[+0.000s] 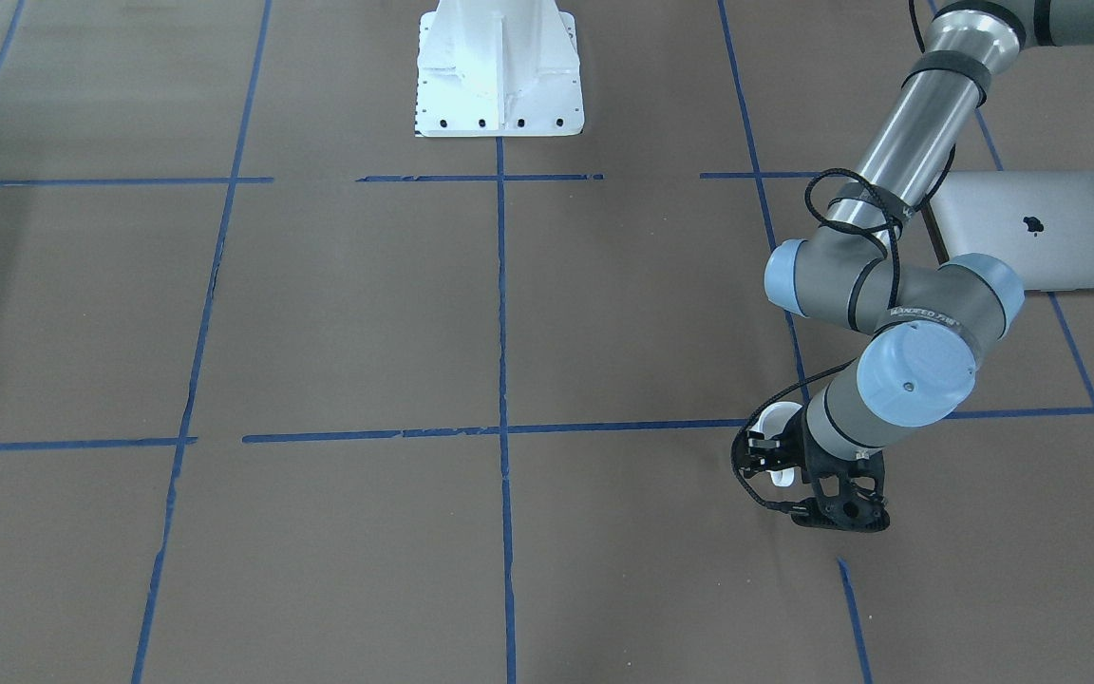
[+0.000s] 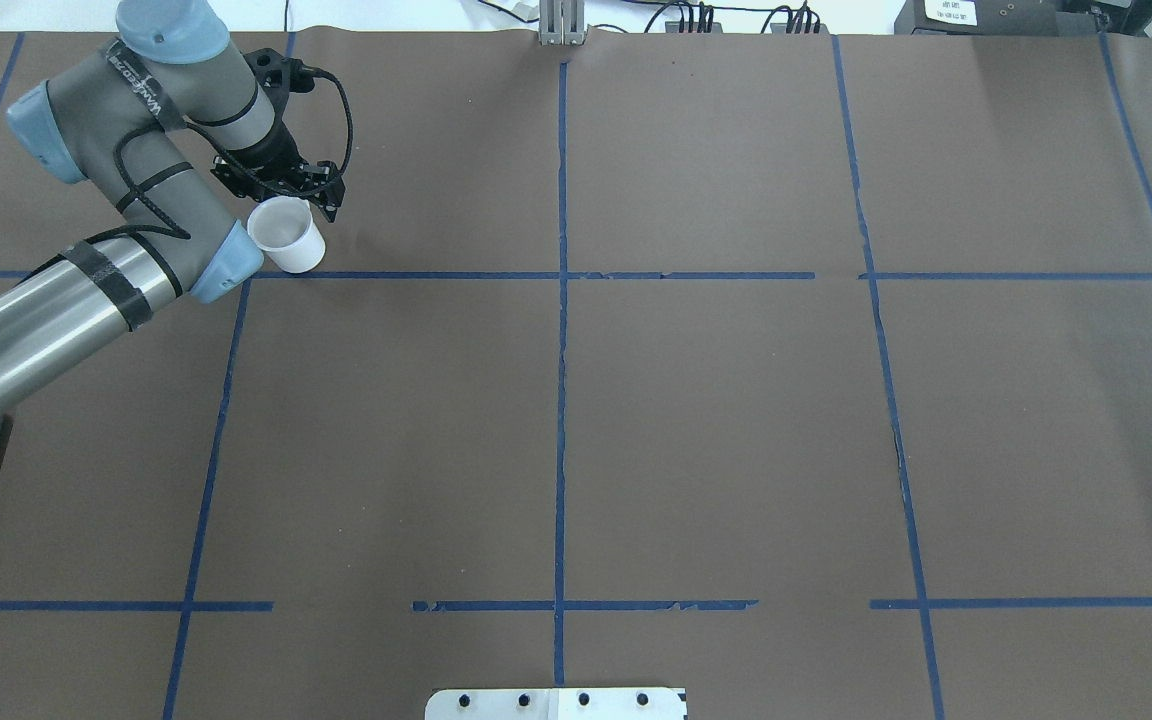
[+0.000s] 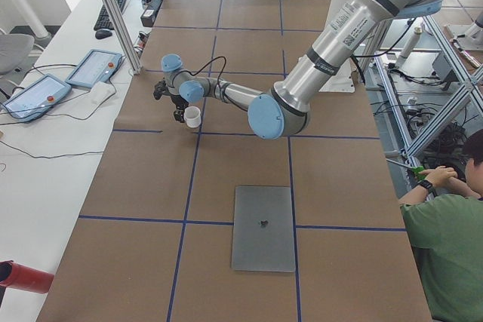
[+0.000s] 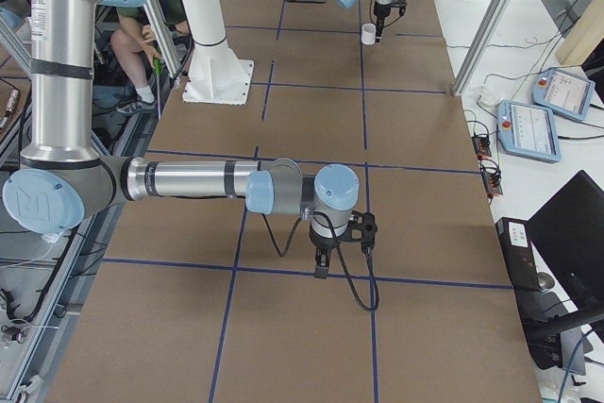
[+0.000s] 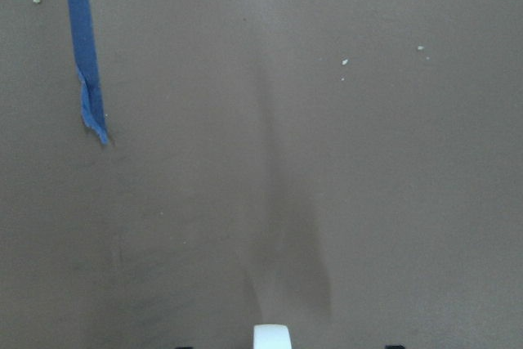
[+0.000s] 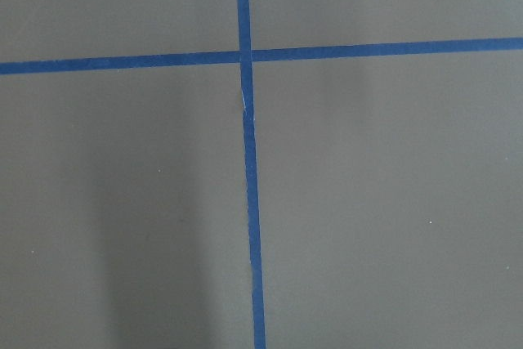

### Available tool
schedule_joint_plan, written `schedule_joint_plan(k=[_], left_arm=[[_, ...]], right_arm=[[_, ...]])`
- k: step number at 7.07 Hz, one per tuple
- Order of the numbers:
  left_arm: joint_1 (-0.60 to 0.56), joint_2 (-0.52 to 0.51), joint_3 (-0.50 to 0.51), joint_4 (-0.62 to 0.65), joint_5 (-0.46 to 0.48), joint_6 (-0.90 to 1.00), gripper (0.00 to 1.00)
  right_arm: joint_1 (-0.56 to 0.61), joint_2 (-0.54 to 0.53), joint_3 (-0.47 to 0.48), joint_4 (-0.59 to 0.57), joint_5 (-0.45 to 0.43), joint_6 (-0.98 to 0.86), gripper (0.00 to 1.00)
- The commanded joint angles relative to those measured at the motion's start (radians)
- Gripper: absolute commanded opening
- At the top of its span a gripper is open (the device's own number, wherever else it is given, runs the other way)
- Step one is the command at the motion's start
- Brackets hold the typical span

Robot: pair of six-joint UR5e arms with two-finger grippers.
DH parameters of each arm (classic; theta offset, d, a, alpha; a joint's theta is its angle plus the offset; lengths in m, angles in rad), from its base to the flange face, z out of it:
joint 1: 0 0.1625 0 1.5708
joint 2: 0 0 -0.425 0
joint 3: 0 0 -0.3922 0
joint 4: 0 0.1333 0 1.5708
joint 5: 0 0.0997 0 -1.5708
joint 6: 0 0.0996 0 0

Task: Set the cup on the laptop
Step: 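Close the left gripper around the white cup, then lift the cup with the left gripper and carry it toward the laptop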

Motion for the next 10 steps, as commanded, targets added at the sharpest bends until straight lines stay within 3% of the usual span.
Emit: schedule_joint_plan(k=[1, 3, 6, 7, 8, 10], left_arm=[[0.001, 0.0, 0.006, -0.005, 0.001, 0.001, 0.44], [-0.001, -0.001, 0.006, -0.005, 0.001, -0.002, 0.0], [-0.073, -0.003, -0.027, 0.004, -0.01, 0.007, 0.0], [-0.102, 0.0, -0.055, 0.062, -0.039, 0.032, 0.0], [-0.143, 0.023, -0.114, 0.144, -0.047, 0.129, 0.0], [-0.211, 0.173, -0.313, 0.223, -0.049, 0.188, 0.0]], right_arm=[[0.0, 0.0, 0.0, 0.0, 0.0, 0.0, 1.0], [0.0, 0.0, 0.0, 0.0, 0.0, 0.0, 1.0], [0.0, 0.0, 0.0, 0.0, 0.0, 0.0, 1.0], [0.0, 0.0, 0.0, 0.0, 0.0, 0.0, 1.0], [0.0, 0.0, 0.0, 0.0, 0.0, 0.0, 1.0], [0.0, 0.0, 0.0, 0.0, 0.0, 0.0, 1.0]])
